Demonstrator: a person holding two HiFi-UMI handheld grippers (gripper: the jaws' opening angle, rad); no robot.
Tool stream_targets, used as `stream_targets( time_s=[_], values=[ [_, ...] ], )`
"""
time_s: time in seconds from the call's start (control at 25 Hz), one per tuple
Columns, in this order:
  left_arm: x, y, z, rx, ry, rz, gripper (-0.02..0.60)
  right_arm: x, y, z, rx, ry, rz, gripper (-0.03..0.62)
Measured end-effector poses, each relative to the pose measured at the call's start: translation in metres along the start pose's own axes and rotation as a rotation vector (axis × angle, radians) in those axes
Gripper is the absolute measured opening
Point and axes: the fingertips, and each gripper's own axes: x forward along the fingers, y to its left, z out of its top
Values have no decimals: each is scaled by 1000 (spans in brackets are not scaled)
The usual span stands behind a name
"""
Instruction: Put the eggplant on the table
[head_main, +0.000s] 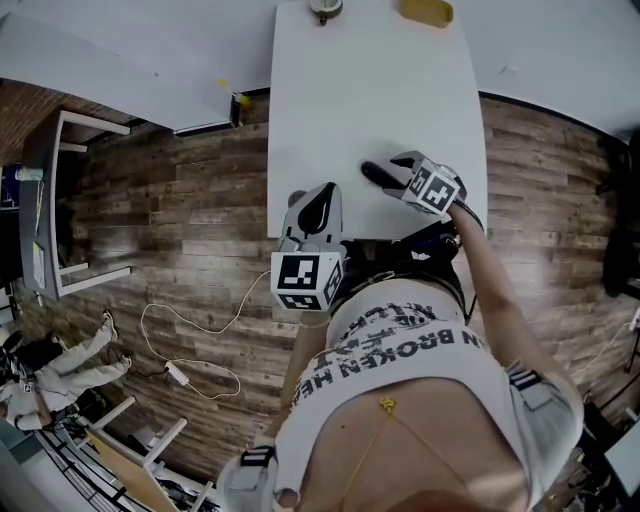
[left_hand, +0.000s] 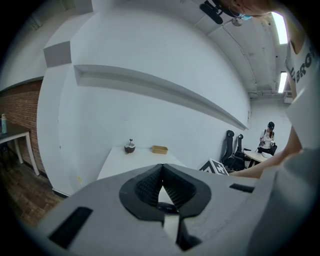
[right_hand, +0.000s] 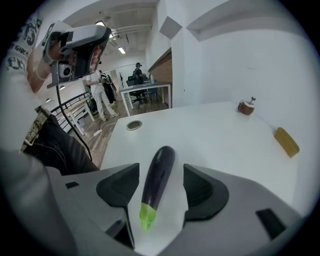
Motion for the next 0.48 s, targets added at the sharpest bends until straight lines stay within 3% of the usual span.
stream_targets(
  time_s=[0.24, 0.36, 0.48],
  values=[
    [3, -5, -3, 6, 12, -24, 6, -24, -2, 20, -29, -64, -18, 263],
    [6, -9, -3, 13, 13, -35, 6, -36, 0, 24, -58, -74, -33, 137],
    [8, -11, -3, 19, 16, -48, 6, -46, 1, 28, -67, -92, -57, 68]
  ],
)
